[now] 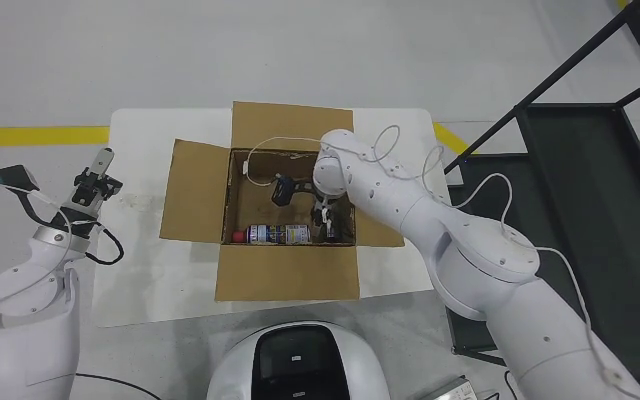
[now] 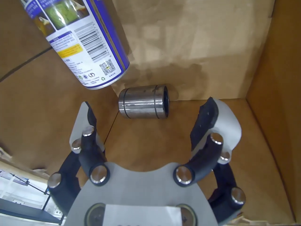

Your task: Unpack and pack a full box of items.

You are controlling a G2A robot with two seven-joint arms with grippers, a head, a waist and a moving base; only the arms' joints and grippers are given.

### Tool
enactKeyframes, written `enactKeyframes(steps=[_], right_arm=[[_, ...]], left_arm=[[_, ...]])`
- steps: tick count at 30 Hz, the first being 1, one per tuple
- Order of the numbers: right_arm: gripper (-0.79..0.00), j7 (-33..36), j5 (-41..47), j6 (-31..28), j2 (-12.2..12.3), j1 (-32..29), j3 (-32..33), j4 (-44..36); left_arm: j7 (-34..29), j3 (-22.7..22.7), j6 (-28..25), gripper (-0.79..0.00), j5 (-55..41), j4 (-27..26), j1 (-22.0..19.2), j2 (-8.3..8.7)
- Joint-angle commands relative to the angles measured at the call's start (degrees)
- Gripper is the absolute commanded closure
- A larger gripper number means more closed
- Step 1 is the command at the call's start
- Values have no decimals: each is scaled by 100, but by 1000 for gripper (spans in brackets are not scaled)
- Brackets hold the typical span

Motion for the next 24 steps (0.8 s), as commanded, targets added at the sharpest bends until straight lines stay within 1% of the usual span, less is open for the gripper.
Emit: enactKeyframes(steps=[1, 6, 12, 22, 23, 24], right_arm=[[-785, 176, -61, 151, 5, -13, -16, -74], [-785, 197, -139, 172, 37, -120, -153, -208], [-785, 97, 8, 72, 53, -200, -249, -94], [-785, -10, -43, -35, -56, -273, -360, 223], [-779, -24, -62, -48, -73, -278, -360, 252], [-683, -44, -82, -69, -89, -278, -360, 284]], left_arm=[[0, 0, 0, -785, 0, 0, 0, 0], [0, 0, 0, -785, 0, 0, 0, 0], [0, 0, 0, -785, 0, 0, 0, 0], [0, 0, 0, -785, 0, 0, 0, 0], [0, 0, 0, -785, 0, 0, 0, 0], [0, 0, 0, -785, 0, 0, 0, 0]])
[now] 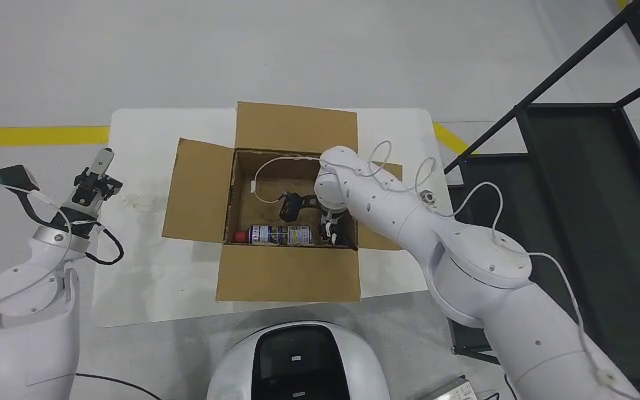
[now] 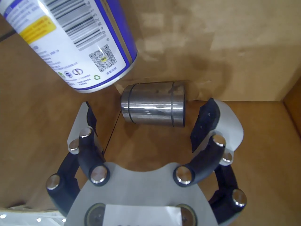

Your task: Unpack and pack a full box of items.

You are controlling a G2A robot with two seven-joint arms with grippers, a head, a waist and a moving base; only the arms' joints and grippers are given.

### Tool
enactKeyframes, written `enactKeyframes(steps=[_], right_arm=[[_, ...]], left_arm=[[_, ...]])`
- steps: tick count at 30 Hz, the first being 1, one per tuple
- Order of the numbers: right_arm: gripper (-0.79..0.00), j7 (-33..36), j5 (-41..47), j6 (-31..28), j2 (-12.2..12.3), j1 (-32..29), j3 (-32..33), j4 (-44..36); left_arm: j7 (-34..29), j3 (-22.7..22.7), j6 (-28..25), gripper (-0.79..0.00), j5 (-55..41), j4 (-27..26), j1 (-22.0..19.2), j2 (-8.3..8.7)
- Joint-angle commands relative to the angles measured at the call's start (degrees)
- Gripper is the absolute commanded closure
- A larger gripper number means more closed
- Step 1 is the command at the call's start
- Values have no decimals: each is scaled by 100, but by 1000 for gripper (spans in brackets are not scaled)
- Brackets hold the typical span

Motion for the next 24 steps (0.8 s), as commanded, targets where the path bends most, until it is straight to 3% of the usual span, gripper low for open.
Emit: enactKeyframes(steps=[1, 3, 4, 5, 24], right_arm=[[-459, -36, -49, -36, -32, -4, 1, 61], [-222, -68, -83, -68, -66, -5, 1, 126], [-65, -84, -98, -84, -84, -5, 1, 155], [0, -102, -124, -102, -101, -3, 1, 184], [0, -544, -503, -234, -267, 275, 96, 522]], left_arm=[[0, 0, 0, -785, 0, 0, 0, 0], [0, 0, 0, -785, 0, 0, 0, 0], [0, 0, 0, -785, 0, 0, 0, 0], [0, 0, 0, -785, 0, 0, 0, 0], [0, 0, 0, -785, 0, 0, 0, 0]])
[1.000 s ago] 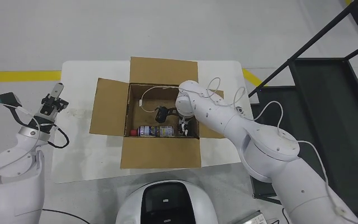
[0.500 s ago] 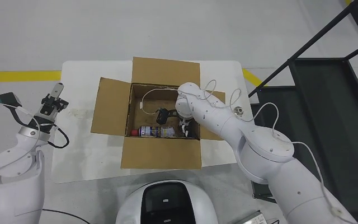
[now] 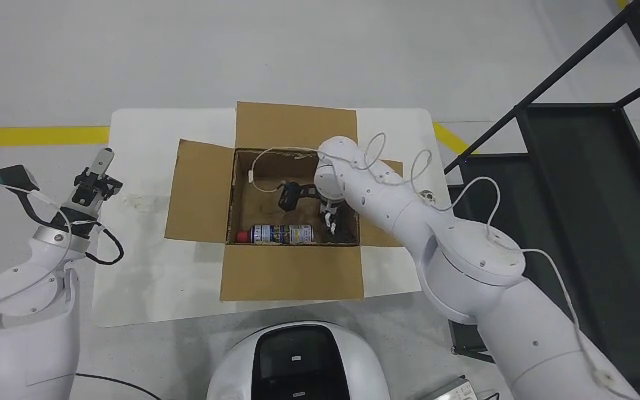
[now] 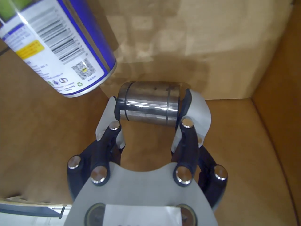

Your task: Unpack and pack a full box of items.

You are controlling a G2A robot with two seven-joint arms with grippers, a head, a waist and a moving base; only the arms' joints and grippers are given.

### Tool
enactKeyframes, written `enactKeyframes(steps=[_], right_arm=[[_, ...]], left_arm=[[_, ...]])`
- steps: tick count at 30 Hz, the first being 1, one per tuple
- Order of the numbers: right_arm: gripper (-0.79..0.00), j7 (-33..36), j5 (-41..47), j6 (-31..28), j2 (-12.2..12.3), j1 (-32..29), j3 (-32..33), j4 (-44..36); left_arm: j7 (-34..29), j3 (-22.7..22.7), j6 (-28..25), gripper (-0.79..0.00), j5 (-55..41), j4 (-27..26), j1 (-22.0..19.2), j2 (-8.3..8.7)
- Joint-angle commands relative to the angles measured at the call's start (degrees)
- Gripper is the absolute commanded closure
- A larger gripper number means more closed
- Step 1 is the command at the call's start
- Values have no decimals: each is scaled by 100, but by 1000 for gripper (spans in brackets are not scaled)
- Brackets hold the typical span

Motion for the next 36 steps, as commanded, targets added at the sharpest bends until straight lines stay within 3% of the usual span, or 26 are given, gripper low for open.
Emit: enactKeyframes(steps=[1, 13, 14, 15, 16, 17, 22, 30, 36], right_arm=[[0, -55, -65, 29, 2, 30, 19, -34], [0, -300, -343, 195, 80, 114, 184, -252], [-135, -257, -328, 188, 94, 130, 210, -289], [-326, -204, -290, 183, 110, 131, 242, -310], [-717, -130, -183, 166, 128, 123, 294, -317], [-785, -78, -57, 194, 149, 132, 364, -327], [-785, -103, 483, 636, 282, 92, 743, -477], [-785, -152, 986, 1843, 539, -214, 1271, -968], [-785, -167, 1061, 1953, 591, -307, 1356, -1102]], left_arm=[[0, 0, 0, -785, 0, 0, 0, 0], [0, 0, 0, -785, 0, 0, 0, 0], [0, 0, 0, -785, 0, 0, 0, 0], [0, 0, 0, -785, 0, 0, 0, 0], [0, 0, 0, -785, 0, 0, 0, 0], [0, 0, 0, -785, 0, 0, 0, 0], [0, 0, 0, -785, 0, 0, 0, 0], [0, 0, 0, -785, 0, 0, 0, 0], [0, 0, 0, -785, 0, 0, 0, 0]])
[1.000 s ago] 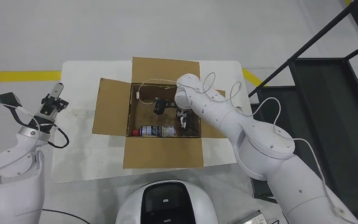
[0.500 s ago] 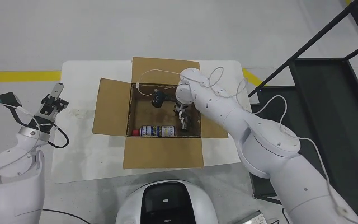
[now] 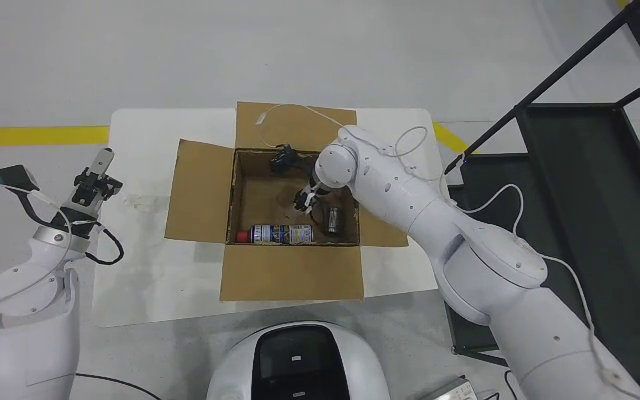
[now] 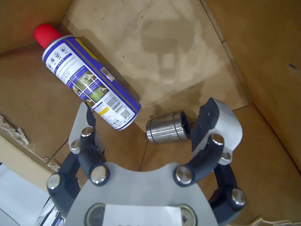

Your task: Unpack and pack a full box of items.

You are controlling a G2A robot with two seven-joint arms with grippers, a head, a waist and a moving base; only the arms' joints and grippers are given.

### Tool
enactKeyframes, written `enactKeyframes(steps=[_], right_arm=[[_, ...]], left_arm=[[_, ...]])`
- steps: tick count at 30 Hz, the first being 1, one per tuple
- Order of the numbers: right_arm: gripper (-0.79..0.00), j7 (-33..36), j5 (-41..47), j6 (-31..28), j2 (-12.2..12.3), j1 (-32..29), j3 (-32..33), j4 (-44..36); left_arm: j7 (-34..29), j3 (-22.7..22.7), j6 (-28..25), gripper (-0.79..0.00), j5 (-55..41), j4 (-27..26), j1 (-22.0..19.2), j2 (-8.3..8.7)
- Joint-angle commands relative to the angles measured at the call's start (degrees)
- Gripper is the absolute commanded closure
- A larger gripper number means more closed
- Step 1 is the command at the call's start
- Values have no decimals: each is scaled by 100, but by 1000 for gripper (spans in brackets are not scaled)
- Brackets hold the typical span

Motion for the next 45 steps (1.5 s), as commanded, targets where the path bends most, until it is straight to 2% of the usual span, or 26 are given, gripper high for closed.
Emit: enactKeyframes(steps=[1, 10, 17, 21, 28, 37, 41, 45], right_arm=[[-785, 1, -3, -4, -1, 3, -2, 4], [-785, -49, 15, 19, 0, -11, 13, -3], [-785, -154, 165, 591, 72, -196, 279, -471], [-785, -85, 155, 1159, 209, -370, 518, -922], [-785, 155, -85, 2675, 575, -916, 1110, -2054], [-785, 387, -561, 3643, 1009, -1836, 1836, -3295], [-785, 455, -1001, 3951, 1072, -2019, 1828, -3434], [-785, 179, -1195, 4122, 1065, -2107, 1830, -3334]], left_arm=[[0, 0, 0, -785, 0, 0, 0, 0], [0, 0, 0, -785, 0, 0, 0, 0], [0, 0, 0, -785, 0, 0, 0, 0], [0, 0, 0, -785, 0, 0, 0, 0], [0, 0, 0, -785, 0, 0, 0, 0], [0, 0, 0, -785, 0, 0, 0, 0], [0, 0, 0, -785, 0, 0, 0, 0], [0, 0, 0, -785, 0, 0, 0, 0]])
